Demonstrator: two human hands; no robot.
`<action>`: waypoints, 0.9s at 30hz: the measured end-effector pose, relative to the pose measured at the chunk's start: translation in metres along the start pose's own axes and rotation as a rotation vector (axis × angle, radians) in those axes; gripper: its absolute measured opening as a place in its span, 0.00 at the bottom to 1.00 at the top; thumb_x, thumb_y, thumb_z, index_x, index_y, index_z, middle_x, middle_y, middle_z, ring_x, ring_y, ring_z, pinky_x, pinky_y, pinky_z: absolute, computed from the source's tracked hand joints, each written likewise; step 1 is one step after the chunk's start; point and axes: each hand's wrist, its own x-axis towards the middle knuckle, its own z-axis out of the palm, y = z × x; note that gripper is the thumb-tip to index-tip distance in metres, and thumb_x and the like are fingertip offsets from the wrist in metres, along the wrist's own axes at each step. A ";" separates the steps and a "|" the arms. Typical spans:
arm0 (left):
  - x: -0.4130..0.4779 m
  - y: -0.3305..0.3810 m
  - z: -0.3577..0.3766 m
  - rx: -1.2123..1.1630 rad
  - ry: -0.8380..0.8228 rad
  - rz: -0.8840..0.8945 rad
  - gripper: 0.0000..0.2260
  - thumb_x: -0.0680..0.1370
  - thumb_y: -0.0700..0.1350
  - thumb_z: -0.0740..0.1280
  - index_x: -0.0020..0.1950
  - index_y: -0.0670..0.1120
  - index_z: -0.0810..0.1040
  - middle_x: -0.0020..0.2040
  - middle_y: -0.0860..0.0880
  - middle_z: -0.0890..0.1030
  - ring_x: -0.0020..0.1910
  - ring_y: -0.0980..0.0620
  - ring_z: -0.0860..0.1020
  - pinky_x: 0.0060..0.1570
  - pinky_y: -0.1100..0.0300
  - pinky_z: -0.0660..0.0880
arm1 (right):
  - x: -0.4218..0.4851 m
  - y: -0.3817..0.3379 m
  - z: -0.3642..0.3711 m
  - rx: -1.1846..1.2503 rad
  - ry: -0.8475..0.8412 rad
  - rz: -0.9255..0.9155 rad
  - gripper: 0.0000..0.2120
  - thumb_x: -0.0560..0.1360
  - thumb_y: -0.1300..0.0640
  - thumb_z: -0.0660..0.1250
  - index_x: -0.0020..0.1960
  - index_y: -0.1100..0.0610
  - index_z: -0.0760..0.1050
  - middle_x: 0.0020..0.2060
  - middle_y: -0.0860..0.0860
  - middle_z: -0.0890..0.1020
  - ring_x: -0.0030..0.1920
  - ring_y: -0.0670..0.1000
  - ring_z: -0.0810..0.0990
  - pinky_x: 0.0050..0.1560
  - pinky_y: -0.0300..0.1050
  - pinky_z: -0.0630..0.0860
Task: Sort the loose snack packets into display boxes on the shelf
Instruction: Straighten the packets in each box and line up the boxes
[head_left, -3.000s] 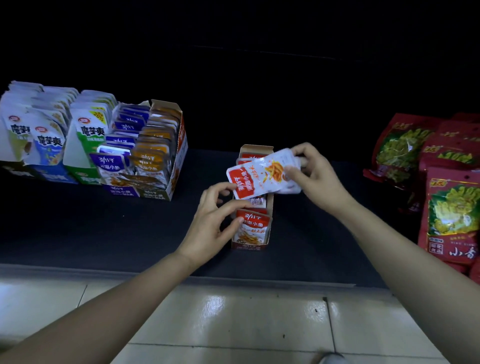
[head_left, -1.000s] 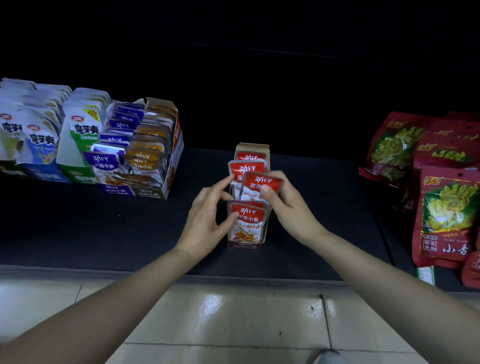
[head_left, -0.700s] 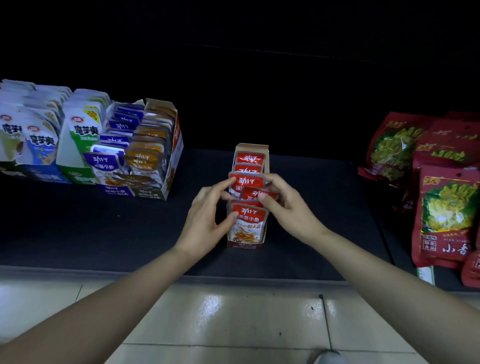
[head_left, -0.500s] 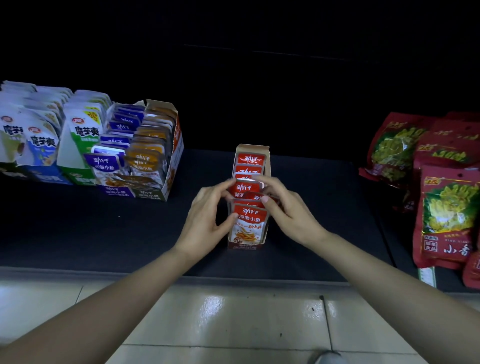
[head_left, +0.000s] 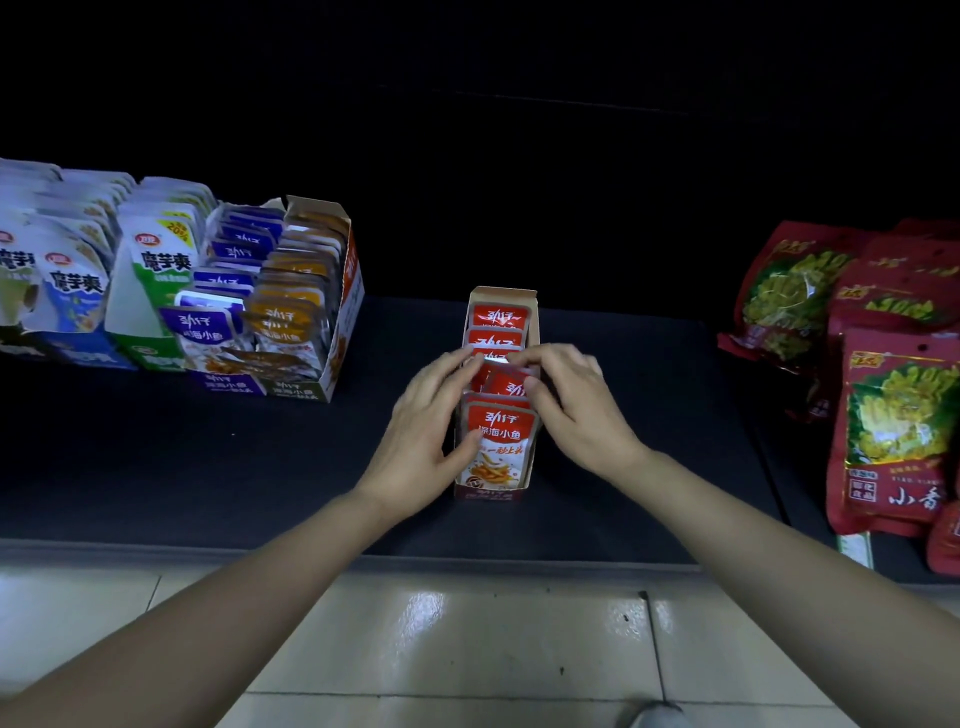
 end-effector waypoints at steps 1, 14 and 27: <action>0.002 0.000 0.002 0.022 -0.036 0.005 0.32 0.80 0.49 0.66 0.80 0.52 0.53 0.79 0.57 0.53 0.78 0.58 0.50 0.76 0.48 0.56 | 0.002 0.000 -0.001 -0.033 -0.009 -0.008 0.17 0.81 0.46 0.53 0.64 0.51 0.72 0.62 0.46 0.75 0.65 0.43 0.69 0.68 0.46 0.62; 0.011 -0.009 0.004 0.196 -0.057 0.028 0.34 0.80 0.52 0.64 0.80 0.46 0.52 0.80 0.53 0.53 0.78 0.57 0.48 0.76 0.56 0.49 | 0.033 -0.004 -0.003 -0.411 -0.279 -0.079 0.38 0.78 0.33 0.42 0.79 0.57 0.52 0.77 0.53 0.58 0.77 0.49 0.48 0.73 0.51 0.42; 0.008 -0.016 0.005 0.204 -0.079 0.027 0.37 0.79 0.48 0.67 0.81 0.46 0.47 0.80 0.55 0.47 0.78 0.58 0.48 0.77 0.53 0.52 | 0.039 -0.011 0.004 -0.564 -0.486 -0.120 0.38 0.77 0.42 0.61 0.79 0.56 0.49 0.77 0.51 0.57 0.77 0.52 0.47 0.74 0.56 0.42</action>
